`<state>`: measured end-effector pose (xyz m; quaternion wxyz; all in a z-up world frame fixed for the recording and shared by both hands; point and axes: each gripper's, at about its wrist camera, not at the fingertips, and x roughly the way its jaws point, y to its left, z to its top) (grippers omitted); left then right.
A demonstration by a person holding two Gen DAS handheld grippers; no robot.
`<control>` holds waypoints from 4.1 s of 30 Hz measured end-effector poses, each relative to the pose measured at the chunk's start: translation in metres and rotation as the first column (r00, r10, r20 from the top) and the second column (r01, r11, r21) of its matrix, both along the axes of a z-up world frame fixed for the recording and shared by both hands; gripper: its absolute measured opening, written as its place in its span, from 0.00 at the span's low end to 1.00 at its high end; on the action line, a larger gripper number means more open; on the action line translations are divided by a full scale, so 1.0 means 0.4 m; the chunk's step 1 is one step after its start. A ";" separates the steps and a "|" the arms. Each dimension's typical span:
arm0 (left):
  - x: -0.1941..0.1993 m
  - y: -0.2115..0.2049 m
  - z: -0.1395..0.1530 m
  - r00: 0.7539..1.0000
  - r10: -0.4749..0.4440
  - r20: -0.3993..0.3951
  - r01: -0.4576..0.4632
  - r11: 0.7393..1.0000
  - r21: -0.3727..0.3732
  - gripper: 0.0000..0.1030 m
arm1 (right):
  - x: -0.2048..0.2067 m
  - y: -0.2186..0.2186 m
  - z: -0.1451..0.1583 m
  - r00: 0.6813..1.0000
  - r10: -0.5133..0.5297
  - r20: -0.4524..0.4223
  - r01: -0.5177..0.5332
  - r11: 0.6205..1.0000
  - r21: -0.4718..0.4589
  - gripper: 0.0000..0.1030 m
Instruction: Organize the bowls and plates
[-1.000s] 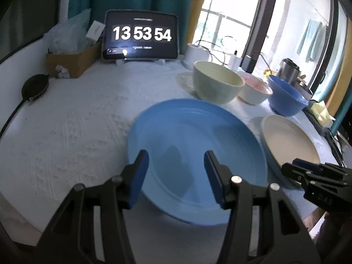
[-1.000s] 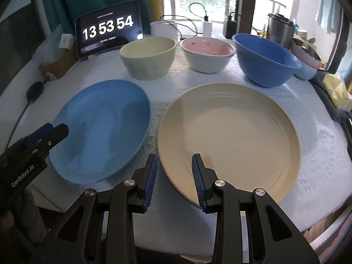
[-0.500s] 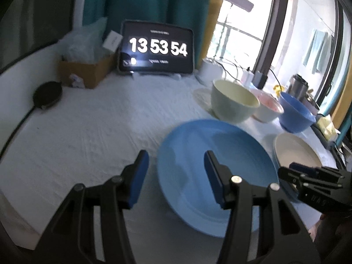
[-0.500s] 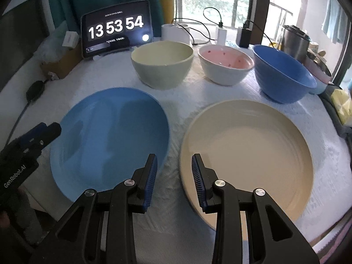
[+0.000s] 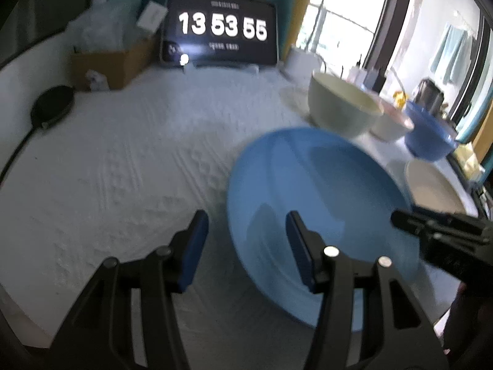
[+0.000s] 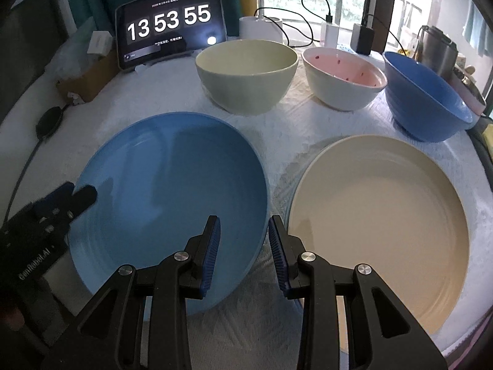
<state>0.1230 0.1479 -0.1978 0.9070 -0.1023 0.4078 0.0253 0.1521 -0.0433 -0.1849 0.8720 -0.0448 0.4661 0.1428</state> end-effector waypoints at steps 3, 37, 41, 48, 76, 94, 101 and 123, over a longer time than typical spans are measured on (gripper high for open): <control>-0.001 -0.016 -0.007 1.000 -0.024 0.015 0.024 1.000 0.020 0.53 | 0.005 0.006 -0.003 1.000 0.010 0.010 -0.009 1.000 -0.014 0.33; -0.083 -0.081 0.090 0.988 -0.077 0.133 0.067 0.995 0.078 0.51 | -0.075 -0.071 0.067 0.993 -0.013 0.117 0.005 0.997 0.073 0.21; -0.091 -0.105 0.107 0.985 -0.093 0.146 0.080 0.993 0.092 0.51 | -0.087 -0.095 0.072 0.991 -0.029 0.133 0.018 0.996 0.082 0.19; -0.101 -0.160 0.134 0.979 -0.124 0.160 0.105 0.987 0.118 0.51 | -0.112 -0.147 0.093 0.985 -0.060 0.159 0.043 0.993 0.109 0.19; -0.090 -0.458 0.170 0.948 -0.295 0.120 0.267 0.941 0.208 0.51 | -0.177 -0.451 0.082 0.955 -0.250 0.162 0.207 0.948 0.241 0.19; -0.035 -0.555 0.128 0.949 -0.314 0.029 0.300 0.928 0.221 0.51 | -0.168 -0.553 0.040 0.944 -0.303 0.130 0.258 0.925 0.277 0.19; -0.006 -0.564 0.116 0.951 -0.309 0.013 0.297 0.926 0.232 0.51 | -0.142 -0.568 0.027 0.942 -0.317 0.113 0.277 0.922 0.271 0.19; 0.114 -0.538 0.056 0.970 -0.235 -0.062 0.243 0.947 0.211 0.52 | -0.028 -0.585 -0.045 0.943 -0.333 -0.009 0.322 0.908 0.269 0.33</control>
